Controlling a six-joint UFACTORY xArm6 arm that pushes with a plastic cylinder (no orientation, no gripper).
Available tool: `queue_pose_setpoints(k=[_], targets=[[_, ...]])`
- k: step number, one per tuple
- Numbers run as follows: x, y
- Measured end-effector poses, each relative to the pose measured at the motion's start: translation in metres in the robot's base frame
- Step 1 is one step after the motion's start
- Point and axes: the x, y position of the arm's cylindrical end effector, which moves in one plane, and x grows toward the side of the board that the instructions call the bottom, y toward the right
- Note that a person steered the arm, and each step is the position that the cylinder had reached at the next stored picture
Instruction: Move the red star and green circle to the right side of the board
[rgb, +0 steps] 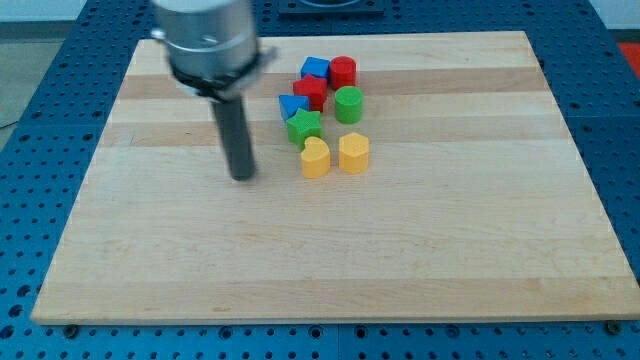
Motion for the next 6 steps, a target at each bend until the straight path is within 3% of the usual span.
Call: queue_pose_setpoints(k=[1,2,6], targets=[[-0.059,-0.002],[-0.107,0.041],[-0.118,0.203]])
